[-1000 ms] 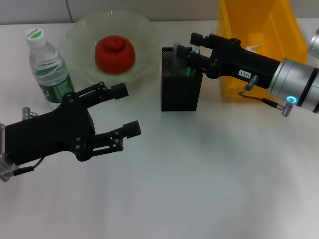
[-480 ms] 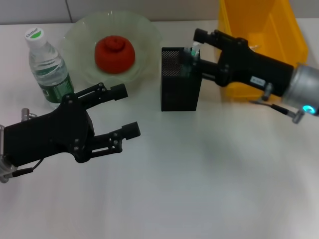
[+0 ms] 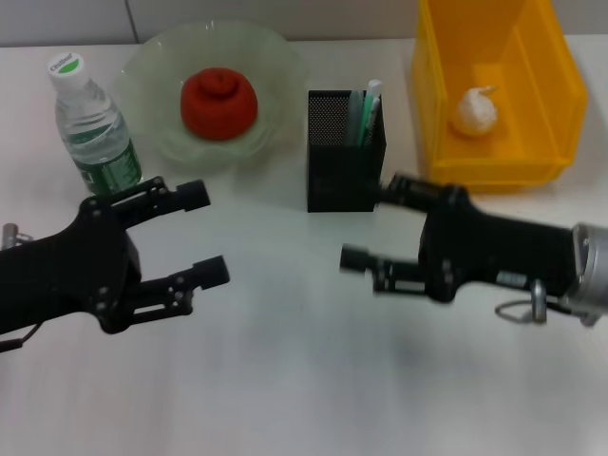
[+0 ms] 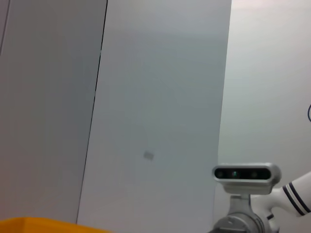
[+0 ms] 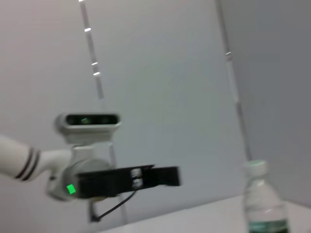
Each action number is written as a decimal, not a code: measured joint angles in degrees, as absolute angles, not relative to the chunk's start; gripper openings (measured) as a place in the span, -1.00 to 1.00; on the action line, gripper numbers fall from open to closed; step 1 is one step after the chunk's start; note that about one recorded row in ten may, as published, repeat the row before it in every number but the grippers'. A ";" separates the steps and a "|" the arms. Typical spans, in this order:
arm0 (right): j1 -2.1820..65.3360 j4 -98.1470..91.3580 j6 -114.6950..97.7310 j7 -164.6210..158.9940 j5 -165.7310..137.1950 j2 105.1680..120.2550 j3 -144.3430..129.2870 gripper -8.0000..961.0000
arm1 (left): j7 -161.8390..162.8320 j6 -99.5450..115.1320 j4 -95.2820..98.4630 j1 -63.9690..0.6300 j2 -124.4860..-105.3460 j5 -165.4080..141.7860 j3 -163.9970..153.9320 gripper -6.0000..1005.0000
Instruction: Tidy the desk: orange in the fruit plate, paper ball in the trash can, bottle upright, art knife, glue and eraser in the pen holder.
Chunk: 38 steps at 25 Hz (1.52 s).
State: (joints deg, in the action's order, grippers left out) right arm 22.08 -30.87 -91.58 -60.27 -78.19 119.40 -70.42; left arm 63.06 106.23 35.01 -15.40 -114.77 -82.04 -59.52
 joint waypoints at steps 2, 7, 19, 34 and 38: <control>22.14 -30.79 -92.37 -60.24 -78.99 119.40 -70.86 0.64 | 63.06 106.15 35.01 -15.17 -114.58 -82.54 -59.53 0.60; 22.70 -30.53 -93.72 -60.08 -81.09 119.32 -72.08 0.64 | 62.54 105.23 34.96 -14.52 -114.49 -86.51 -59.52 0.60; 22.30 -29.58 -93.81 -60.10 -81.25 119.42 -72.24 0.64 | 62.29 102.93 32.33 -14.57 -114.91 -89.25 -59.49 0.60; 22.16 -28.13 -93.60 -60.04 -81.30 119.54 -72.25 0.64 | 61.68 102.41 31.20 -13.58 -115.57 -89.31 -59.50 0.60; 22.15 -28.12 -93.70 -60.03 -81.30 119.61 -72.25 0.64 | 61.59 102.39 31.20 -13.64 -115.62 -89.30 -59.50 0.60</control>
